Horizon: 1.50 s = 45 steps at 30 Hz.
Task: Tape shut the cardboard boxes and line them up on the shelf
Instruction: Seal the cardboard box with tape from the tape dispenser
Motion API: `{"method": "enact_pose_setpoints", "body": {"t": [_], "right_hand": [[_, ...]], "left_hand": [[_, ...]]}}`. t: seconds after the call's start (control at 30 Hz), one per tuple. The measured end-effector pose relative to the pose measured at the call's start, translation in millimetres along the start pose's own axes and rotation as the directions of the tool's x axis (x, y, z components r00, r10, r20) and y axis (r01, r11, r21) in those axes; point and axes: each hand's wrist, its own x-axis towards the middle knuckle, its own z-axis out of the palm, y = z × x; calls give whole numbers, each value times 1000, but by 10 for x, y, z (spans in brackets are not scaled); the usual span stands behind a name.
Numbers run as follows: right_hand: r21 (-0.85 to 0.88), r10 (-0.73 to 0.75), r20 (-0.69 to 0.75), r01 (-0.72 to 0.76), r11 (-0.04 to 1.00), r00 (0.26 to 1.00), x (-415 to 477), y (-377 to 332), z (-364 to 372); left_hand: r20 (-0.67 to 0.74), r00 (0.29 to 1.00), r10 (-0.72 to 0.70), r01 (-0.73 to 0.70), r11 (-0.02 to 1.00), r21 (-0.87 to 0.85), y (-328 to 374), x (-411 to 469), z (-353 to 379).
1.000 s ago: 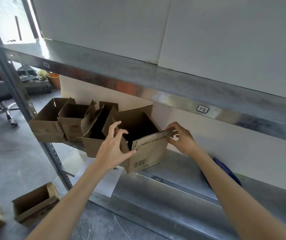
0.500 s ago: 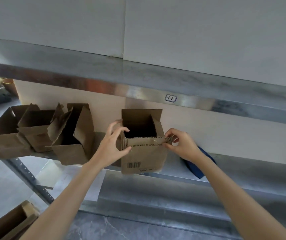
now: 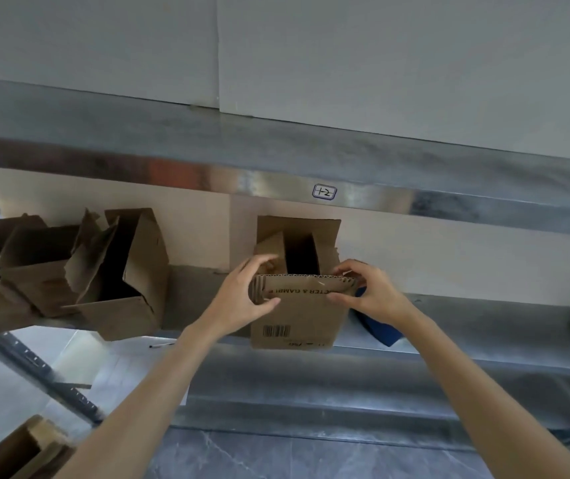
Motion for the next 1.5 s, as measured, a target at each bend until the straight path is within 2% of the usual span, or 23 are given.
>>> {"method": "enact_pose_setpoints", "body": {"t": [0.2, 0.47, 0.6, 0.73, 0.83, 1.03, 1.17, 1.37, 1.5], "right_hand": [[-4, 51, 76, -51, 999, 996, 57, -4, 12], [14, 155, -31, -154, 988, 987, 152, 64, 32], [-64, 177, -51, -180, 982, 983, 229, 137, 63], [-142, 197, -61, -204, 969, 979, 307, 209, 99], [-91, 203, -94, -211, 973, 975, 340, 245, 95], [3, 235, -31, -235, 972, 972, 450, 211, 41], [75, 216, 16, -216, 973, 976, 492, 246, 36], [-55, 197, -23, -198, 979, 980, 514, 289, 21], [-126, 134, 5, -132, 983, 991, 501, 329, 1]], "left_hand": [[48, 995, -90, 90, 996, -3, -60, 29, 1], [13, 983, -184, 185, 982, -42, -96, 92, 15], [-6, 978, -208, 208, 976, -63, -108, 126, 35], [-107, 981, -160, 166, 985, 52, -90, 154, 25], [-140, 979, -149, 160, 985, 67, -114, 205, -1], [-9, 976, -219, 218, 976, -22, -170, 338, -56], [18, 983, -183, 184, 983, -13, -177, 420, -86], [-17, 982, -186, 187, 979, 84, -186, 486, -125], [-10, 994, -110, 110, 988, 109, -190, 462, -120]]}}
